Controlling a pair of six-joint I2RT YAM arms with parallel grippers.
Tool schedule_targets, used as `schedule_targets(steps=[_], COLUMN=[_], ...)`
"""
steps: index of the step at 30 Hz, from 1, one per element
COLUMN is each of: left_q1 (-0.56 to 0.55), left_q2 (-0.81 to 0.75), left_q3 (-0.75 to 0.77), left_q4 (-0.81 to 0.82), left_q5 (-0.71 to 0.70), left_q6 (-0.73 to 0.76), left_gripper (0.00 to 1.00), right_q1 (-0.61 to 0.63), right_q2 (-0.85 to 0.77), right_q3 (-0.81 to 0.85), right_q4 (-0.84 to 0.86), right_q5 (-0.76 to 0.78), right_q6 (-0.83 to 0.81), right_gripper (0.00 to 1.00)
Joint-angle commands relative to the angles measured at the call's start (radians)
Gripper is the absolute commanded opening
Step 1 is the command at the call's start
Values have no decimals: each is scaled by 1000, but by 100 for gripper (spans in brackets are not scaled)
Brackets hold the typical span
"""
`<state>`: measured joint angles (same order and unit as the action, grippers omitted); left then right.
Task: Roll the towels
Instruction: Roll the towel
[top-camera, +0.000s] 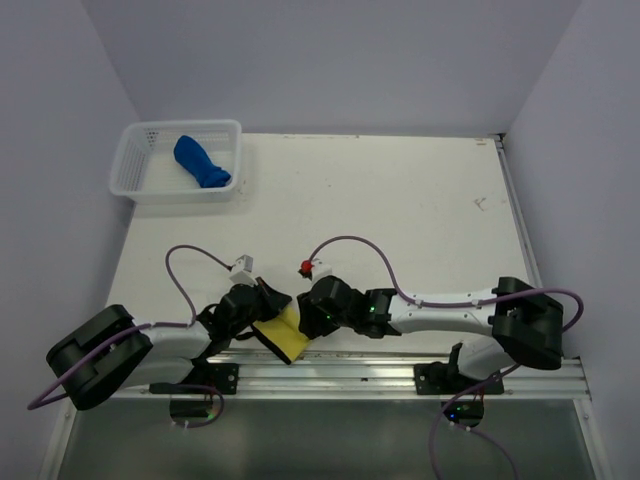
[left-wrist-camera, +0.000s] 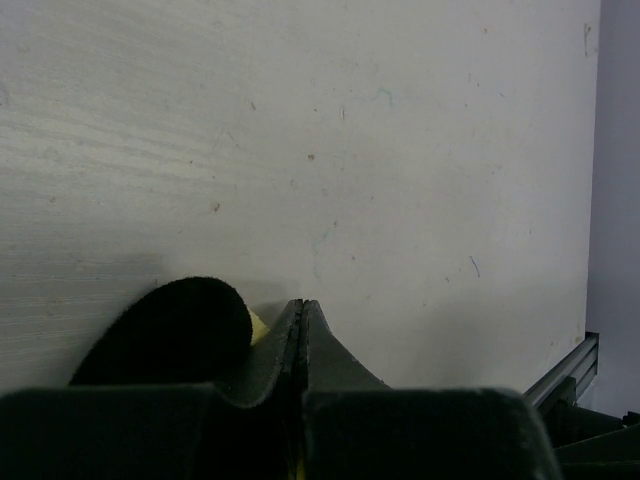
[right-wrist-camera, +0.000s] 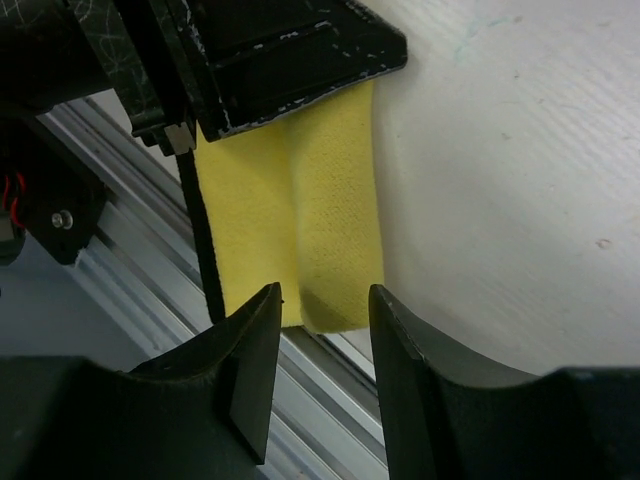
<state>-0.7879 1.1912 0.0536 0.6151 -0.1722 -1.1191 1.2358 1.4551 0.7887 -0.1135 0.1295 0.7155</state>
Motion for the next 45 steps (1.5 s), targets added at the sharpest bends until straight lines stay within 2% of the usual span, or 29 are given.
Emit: schedule_targets(steps=[1, 11, 18, 21, 24, 27, 28, 30, 35, 45], left_q1=[-8, -10, -10, -8, -10, -8, -10, -8, -4, 119], left_q2=[10, -4, 2, 1, -2, -1, 5, 4, 4, 125], left_q3=[-64, -70, -69, -69, -64, -63, -32, -9, 104, 370], left_q4=[-48, -48, -43, -48, -51, -64, -66, -99, -189, -277], left_q5=[-32, -29, -27, -24, -24, -23, -24, -33, -84, 10], left_q6=[2, 2, 7, 8, 13, 19, 25, 53, 119, 261], left_gripper=[0, 0, 0, 0, 0, 0, 0, 0, 0, 0], right_q1=[-6, -4, -4, -4, -2, -2, -2, 2, 24, 137], right_q2=[37, 87, 116, 129, 134, 129, 125, 119, 88, 120], right_q3=[-9, -6, -8, -14, -11, -19, -26, -32, -40, 30], right_q4=[95, 29, 17, 58, 77, 89, 90, 87, 72, 8], right_q5=[-80, 30, 55, 1, -45, -65, -64, -35, 114, 565], right_q6=[18, -34, -36, -50, -60, -65, -64, -51, -28, -54], right_gripper=[45, 50, 48, 42, 28, 12, 2, 0, 0, 0])
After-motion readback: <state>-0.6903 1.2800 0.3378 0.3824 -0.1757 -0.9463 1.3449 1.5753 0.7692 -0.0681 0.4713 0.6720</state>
